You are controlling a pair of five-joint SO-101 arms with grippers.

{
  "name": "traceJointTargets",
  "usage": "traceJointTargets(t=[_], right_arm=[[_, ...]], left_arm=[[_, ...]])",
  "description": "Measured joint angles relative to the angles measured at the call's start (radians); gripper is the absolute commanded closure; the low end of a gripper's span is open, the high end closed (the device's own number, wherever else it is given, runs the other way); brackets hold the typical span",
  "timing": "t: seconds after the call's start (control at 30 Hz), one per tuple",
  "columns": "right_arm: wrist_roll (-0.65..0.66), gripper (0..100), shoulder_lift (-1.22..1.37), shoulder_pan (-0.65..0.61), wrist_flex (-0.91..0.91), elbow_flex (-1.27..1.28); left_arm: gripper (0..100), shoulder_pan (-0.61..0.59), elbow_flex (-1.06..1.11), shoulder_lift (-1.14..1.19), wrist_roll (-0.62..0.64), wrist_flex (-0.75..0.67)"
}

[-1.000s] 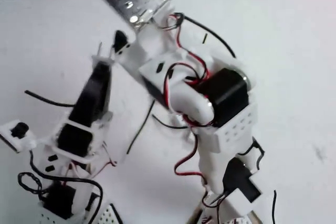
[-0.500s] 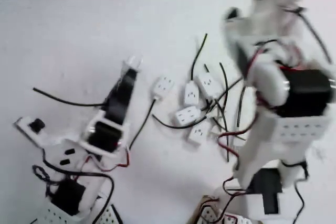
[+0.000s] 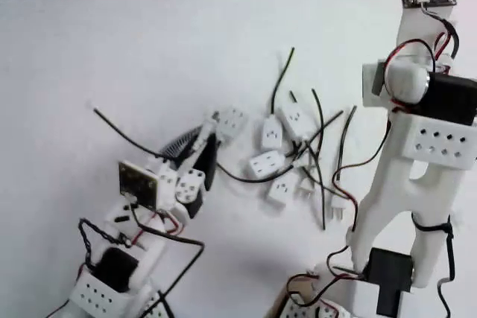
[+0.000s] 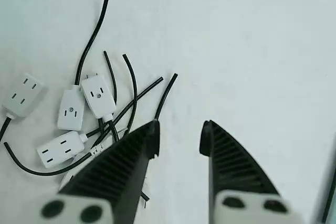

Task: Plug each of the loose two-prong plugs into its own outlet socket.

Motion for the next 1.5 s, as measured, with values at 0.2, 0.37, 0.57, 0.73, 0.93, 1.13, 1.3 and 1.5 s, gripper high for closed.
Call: traceJointTargets(t=[0.2, 0.37, 0.57, 0.73, 0.93, 1.13, 1.3, 1.5], right_arm=[[0.000, 86.1, 0.000, 0.051, 0.000, 0.094], [0.000, 87.7, 0.000, 0.049, 0.000, 0.216], [0.000, 89.7, -0.043, 0.058, -0.006, 0.388], [0.000, 89.7, -0.057, 0.058, -0.133, 0.571], [-0.040, 89.7, -0.041, 0.057, -0.437, 0.842], [-0.089, 89.7, 0.048, 0.104, -0.554, 0.888], [-0.095, 89.7, 0.132, 0.155, -0.612, 0.888], [-0.095, 89.7, 0.328, 0.209, -0.747, 0.888]], left_arm=[[98, -0.057, 0.002, 0.000, -0.025, 0.133], [96, -0.058, 0.002, 0.000, -0.221, 0.230], [98, -0.058, 0.002, 0.000, -0.493, 0.315], [98, -0.104, -0.046, 0.000, -0.509, 0.396], [98, -0.107, -0.160, 0.051, -0.473, 0.457], [98, -0.107, -0.446, 0.459, -0.471, 0.502], [98, -0.107, -0.844, 0.951, -0.463, 0.652], [98, -0.080, -1.260, 1.432, -0.385, 0.810]])
